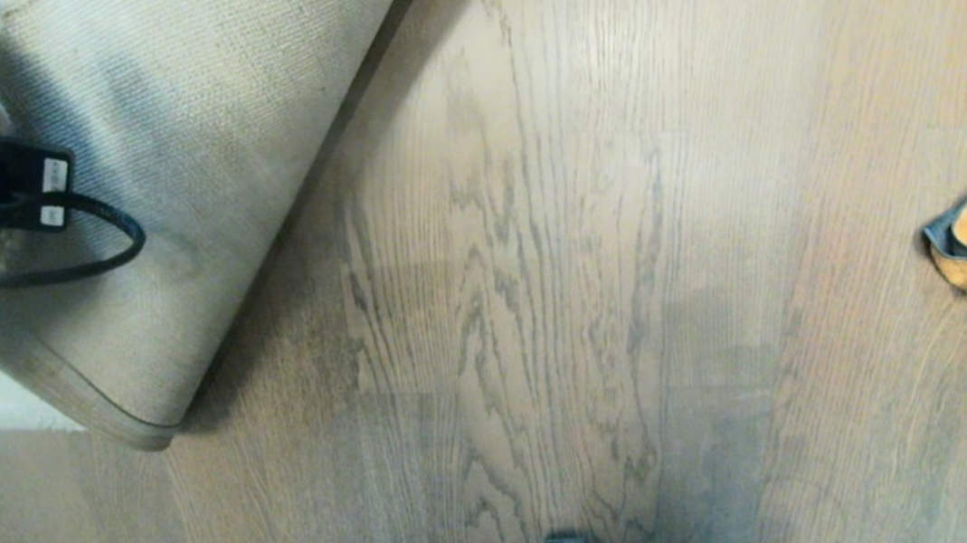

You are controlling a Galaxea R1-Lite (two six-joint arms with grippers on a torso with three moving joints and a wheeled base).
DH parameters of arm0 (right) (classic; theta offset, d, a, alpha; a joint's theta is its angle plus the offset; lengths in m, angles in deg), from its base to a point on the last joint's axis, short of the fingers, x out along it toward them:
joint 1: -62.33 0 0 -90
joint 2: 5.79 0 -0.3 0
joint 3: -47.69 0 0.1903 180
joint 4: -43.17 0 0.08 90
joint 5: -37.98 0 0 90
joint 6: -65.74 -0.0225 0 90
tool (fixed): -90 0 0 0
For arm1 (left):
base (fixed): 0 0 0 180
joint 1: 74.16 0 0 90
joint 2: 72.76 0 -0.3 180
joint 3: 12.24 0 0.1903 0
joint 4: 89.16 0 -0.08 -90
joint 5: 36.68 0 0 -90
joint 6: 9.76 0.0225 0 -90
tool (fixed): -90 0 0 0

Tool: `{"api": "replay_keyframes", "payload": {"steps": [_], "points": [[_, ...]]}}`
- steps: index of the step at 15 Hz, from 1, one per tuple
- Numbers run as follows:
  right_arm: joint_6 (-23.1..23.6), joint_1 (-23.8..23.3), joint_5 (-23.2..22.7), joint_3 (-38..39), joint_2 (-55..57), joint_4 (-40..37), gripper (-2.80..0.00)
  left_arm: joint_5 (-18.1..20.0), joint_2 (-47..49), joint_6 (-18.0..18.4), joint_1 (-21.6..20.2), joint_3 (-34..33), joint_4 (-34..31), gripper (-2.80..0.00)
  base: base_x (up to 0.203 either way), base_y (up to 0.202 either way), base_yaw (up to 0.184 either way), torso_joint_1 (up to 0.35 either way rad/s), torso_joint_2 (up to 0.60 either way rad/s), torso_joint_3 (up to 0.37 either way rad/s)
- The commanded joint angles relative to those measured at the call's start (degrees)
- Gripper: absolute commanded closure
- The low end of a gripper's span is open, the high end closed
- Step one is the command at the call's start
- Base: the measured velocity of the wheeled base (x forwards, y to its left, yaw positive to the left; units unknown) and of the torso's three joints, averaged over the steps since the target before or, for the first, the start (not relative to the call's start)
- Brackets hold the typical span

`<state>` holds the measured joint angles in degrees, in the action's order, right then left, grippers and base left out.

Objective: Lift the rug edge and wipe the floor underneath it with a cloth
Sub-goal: Lay down the carpet

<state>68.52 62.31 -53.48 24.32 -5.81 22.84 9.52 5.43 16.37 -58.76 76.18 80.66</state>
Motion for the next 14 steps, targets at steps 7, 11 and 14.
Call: {"api": "replay_keyframes", "payload": {"steps": [7,11,14], "points": [[0.0,0.0,0.0,0.0,0.1,0.0,0.0,-0.3,-1.9,0.1,6.4,-0.3,0.5,0.0,0.0,0.0,0.0,0.0,0.0,0.0],[0.0,0.0,0.0,0.0,0.1,0.0,0.0,-0.4,-2.3,-2.6,8.1,-0.5,0.3,0.0,0.0,0.0,0.0,0.0,0.0,0.0],[0.0,-0.1,0.0,0.0,0.1,0.0,0.0,-0.4,-2.3,-4.8,9.2,-0.5,0.3,0.0,0.0,0.0,0.0,0.0,0.0,0.0]]}}
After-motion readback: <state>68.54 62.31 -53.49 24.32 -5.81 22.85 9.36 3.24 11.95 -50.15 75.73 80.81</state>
